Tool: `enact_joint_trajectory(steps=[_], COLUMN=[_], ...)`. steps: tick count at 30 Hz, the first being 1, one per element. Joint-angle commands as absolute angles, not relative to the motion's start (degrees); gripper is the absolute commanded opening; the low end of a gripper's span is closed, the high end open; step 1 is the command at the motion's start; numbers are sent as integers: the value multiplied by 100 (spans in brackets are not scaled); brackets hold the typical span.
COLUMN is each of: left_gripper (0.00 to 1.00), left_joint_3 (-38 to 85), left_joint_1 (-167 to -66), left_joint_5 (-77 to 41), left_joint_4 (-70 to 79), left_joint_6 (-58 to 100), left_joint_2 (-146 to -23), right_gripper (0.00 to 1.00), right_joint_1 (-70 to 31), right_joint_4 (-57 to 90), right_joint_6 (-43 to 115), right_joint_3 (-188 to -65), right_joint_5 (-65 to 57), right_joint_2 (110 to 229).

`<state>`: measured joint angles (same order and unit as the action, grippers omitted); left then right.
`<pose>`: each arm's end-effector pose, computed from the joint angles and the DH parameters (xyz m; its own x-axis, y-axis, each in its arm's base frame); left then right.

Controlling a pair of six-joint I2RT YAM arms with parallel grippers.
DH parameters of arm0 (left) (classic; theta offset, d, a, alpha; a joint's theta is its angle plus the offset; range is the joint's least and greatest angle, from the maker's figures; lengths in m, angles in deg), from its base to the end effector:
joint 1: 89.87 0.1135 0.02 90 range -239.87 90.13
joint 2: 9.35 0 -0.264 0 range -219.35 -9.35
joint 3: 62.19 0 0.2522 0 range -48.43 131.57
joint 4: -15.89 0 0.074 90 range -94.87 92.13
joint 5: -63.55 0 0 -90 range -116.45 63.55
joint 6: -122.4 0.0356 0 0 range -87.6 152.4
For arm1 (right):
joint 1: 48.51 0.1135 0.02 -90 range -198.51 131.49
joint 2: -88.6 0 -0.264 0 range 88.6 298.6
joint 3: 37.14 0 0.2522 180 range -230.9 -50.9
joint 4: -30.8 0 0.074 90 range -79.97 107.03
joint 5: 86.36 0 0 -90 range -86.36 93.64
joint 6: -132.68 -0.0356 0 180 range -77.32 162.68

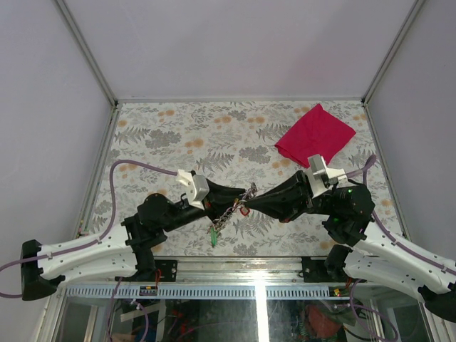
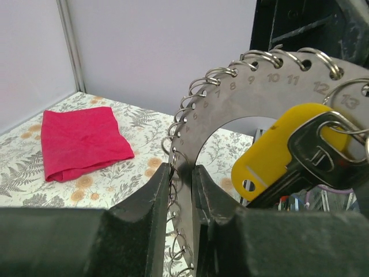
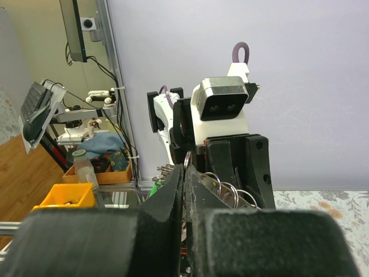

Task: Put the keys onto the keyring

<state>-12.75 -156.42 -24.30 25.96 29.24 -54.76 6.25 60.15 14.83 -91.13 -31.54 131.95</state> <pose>0.0754 -0.1771 0.3459 0.0455 -0.2432 -0.9689 0.9352 0.3514 -0.0443 0.0726 0.1383 0.4075 -0.1030 0.5160 -0.8504 -0.9887 -0.1470 0.0305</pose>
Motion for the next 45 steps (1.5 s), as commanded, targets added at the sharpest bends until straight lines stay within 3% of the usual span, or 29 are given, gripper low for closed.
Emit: enact_joint_trajectory(steps=[1,4,8,14,22,32,40,45], left_gripper=[0,0,0,0,0,0,0,0], left_joint_3=[-1001,-904,-721,-480,-42,497,992,1588], left_joint_1=[-15636,-15640,-15645,-15641,-15642,-15312,-14290,-13759], left_joint_5=[-2638,-2751,-2909,-3260,-4194,-5593,-6164,-6105], left_joint_4=[2336,1988,1415,593,-501,-1409,-1612,-1482], left_joint_6=[3005,3067,3212,3392,3790,4099,4268,4351], left_joint_2=[-5273,-5227,-5235,-5306,-5763,-7066,-8755,-9998], right_gripper=[0,2,21,40,55,67,91,99], right_joint_1=[627,625,625,630,630,626,625,625], right_joint_4=[6403,6168,5689,4352,2181,57,-1377,-1454], right_joint_6=[1620,1754,2016,2677,3141,2696,2285,2286], right_joint_3=[-9292,-9255,-9292,-9527,-9772,-10022,-10492,-10509], right_joint_5=[-2914,-2790,-2630,-2158,103,2584,3062,3301], right_joint_2=[12983,12868,12676,12273,11706,11663,11823,11378])
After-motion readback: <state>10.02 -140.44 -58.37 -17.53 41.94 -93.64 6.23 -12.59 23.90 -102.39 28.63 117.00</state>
